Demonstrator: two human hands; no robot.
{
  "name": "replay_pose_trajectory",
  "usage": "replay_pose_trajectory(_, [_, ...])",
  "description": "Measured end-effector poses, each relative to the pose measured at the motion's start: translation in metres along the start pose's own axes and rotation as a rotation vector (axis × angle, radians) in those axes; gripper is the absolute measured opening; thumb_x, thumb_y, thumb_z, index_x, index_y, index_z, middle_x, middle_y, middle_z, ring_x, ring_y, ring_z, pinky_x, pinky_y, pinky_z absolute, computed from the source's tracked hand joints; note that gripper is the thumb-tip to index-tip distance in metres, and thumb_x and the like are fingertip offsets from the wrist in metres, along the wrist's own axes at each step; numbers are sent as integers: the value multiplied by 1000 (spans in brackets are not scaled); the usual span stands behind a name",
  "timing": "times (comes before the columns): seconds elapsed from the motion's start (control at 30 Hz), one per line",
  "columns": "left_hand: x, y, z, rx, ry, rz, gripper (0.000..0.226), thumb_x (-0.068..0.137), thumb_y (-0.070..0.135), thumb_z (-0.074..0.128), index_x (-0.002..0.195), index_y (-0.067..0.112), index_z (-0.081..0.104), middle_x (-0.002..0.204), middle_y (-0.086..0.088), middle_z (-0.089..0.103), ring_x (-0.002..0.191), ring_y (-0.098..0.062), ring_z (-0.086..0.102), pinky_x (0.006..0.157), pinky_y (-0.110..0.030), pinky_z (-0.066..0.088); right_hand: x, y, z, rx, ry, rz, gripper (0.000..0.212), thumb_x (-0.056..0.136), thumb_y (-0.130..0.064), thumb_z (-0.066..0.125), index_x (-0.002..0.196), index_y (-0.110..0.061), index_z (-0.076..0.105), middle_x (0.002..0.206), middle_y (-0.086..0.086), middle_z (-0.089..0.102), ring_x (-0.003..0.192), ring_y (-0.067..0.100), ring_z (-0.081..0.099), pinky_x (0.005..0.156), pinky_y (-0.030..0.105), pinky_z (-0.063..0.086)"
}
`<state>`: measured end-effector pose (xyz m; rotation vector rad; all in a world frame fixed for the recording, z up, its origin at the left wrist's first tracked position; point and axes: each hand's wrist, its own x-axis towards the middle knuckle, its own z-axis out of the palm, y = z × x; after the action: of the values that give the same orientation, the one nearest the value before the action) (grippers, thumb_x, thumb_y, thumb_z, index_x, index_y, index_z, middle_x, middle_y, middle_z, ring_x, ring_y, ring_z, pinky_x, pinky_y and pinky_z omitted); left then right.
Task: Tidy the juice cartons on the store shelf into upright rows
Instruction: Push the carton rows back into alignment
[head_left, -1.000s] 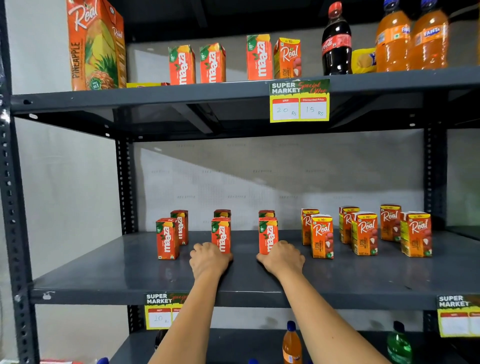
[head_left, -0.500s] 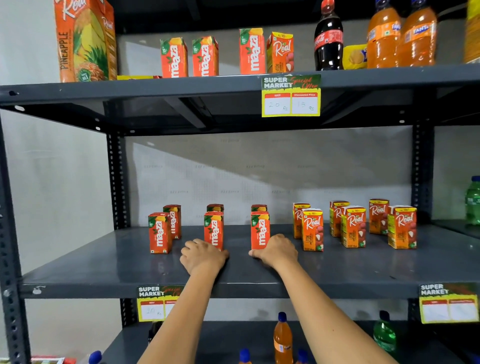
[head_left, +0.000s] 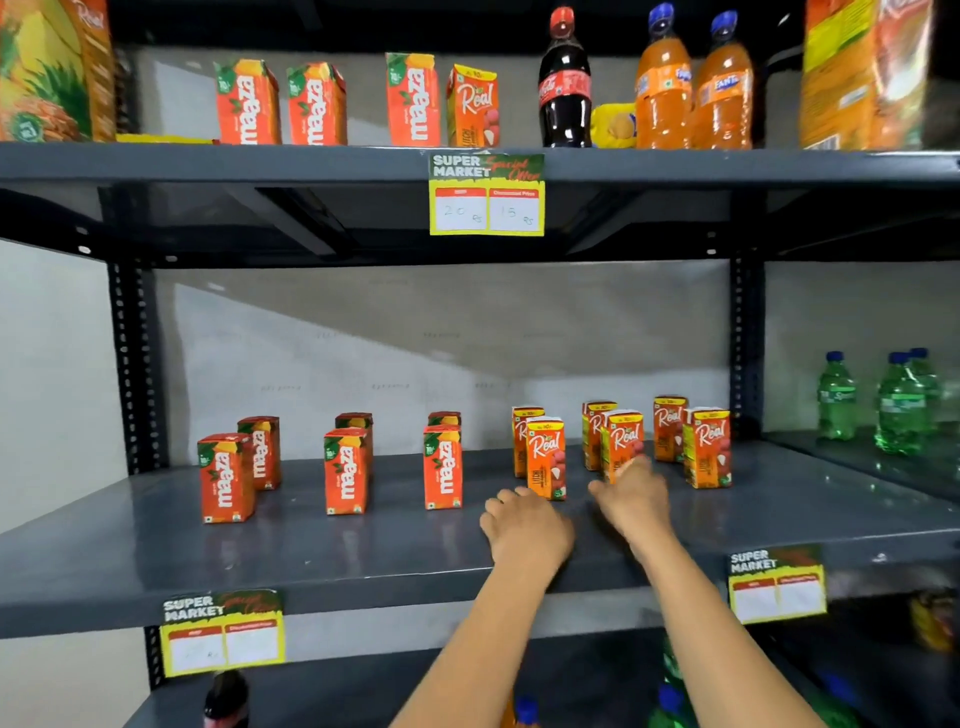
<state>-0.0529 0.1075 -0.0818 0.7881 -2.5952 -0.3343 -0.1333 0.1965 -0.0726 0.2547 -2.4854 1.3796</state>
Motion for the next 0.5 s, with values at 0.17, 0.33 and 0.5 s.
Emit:
replay_pose_trajectory(0.17, [32, 16, 11, -147, 12, -190, 87, 73, 60, 65, 130, 5, 30, 134, -14, 43, 123, -31, 39, 102, -39, 34, 28, 6, -12, -87, 2, 104, 99, 70, -32, 80, 139, -1, 15, 141, 28, 30, 128, 47, 35, 104, 53, 36])
replay_pose_trajectory(0.33, [51, 18, 19, -155, 43, -204, 92, 71, 60, 66, 134, 3, 32, 136, -15, 43, 125, -31, 39, 103, -40, 33, 40, 10, -3, -210, -79, -16, 89, 71, -35, 78, 133, -5, 21, 133, 21, 48, 124, 40, 44, 100, 49, 38])
replay_pose_trajectory(0.5, [53, 17, 20, -186, 78, -211, 83, 74, 54, 68, 130, 2, 38, 132, -15, 49, 122, -31, 44, 101, -39, 36, 43, 14, 2, -223, -48, -42, 83, 76, -28, 75, 134, -5, 21, 129, 21, 53, 122, 41, 46, 98, 51, 39])
